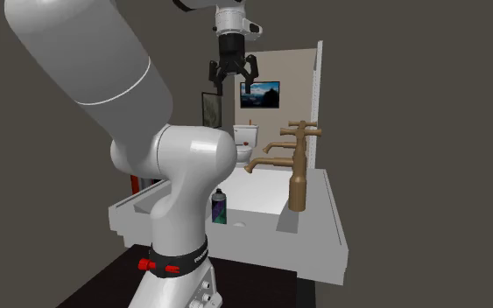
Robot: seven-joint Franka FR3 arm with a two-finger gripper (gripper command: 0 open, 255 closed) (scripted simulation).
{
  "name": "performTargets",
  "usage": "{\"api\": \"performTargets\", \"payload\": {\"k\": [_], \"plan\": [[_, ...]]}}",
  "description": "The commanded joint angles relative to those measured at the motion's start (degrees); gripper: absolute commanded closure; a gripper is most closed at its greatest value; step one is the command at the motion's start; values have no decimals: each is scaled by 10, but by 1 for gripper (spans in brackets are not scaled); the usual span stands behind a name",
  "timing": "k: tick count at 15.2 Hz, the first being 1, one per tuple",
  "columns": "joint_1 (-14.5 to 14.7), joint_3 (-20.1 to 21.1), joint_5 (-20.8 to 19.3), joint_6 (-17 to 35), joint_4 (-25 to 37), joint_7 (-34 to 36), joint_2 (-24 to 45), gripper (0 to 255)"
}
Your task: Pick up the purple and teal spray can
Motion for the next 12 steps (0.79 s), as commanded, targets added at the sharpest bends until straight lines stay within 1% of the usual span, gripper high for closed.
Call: {"api": "performTargets", "payload": {"k": [1,7,12], "plan": [[0,0,0,0,0,0,0,0],[14,8,8,83,-60,2,64,0],[26,15,14,155,-96,3,135,0]]}}
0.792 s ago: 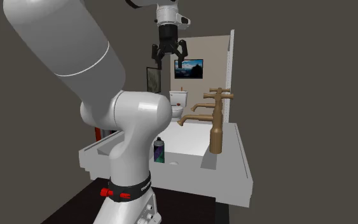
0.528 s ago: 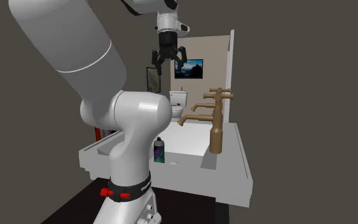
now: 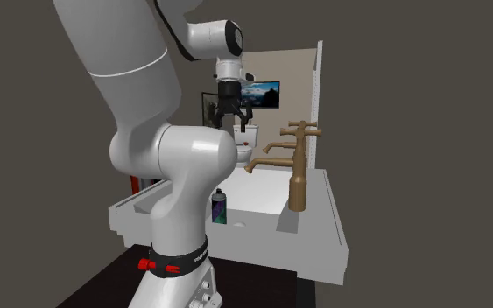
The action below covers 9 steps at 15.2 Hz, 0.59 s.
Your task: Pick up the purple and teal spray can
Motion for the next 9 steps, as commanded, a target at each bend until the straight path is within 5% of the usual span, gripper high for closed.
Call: {"api": "performTargets", "payload": {"k": [1,9], "plan": [[5,2,2,29,-10,-1,32,0],[24,16,13,143,-31,-1,180,0]]}}
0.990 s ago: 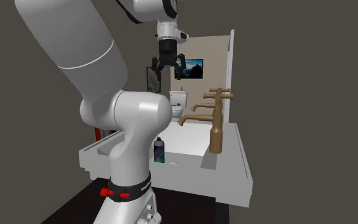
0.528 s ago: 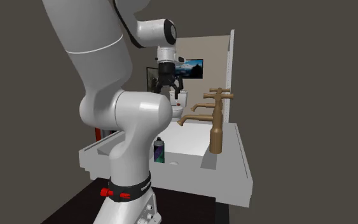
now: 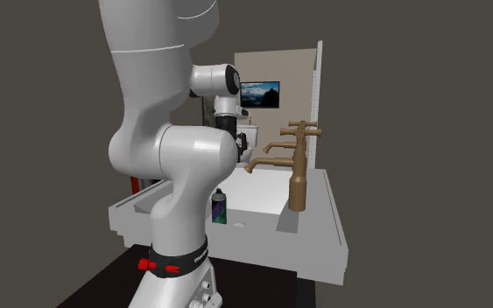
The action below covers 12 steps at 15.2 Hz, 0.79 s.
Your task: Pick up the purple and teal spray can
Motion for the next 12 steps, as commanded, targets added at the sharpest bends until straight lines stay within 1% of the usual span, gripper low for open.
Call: {"api": "performTargets", "payload": {"k": [1,8,12], "plan": [[5,4,3,28,1,1,43,0],[20,18,9,113,19,0,191,0],[20,18,8,145,14,2,218,0]]}}
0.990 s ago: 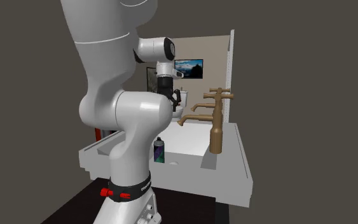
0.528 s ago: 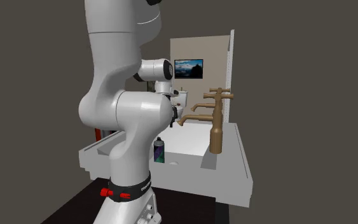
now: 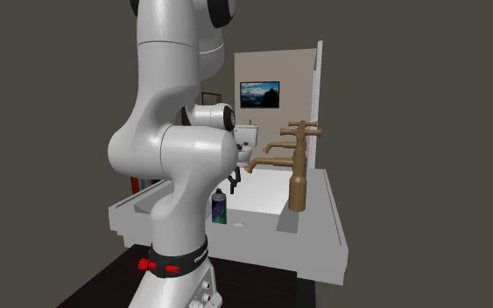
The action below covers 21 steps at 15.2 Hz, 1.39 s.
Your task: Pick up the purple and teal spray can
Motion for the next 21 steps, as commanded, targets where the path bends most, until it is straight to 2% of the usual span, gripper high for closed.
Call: {"api": "performTargets", "payload": {"k": [1,5,6,15,21], "plan": [[0,0,-1,18,-3,1,15,0],[0,0,-2,39,-5,2,33,0],[0,0,-2,37,-5,1,32,255],[0,0,-2,39,-5,2,33,255],[0,0,0,-10,1,-1,-9,255]]}}
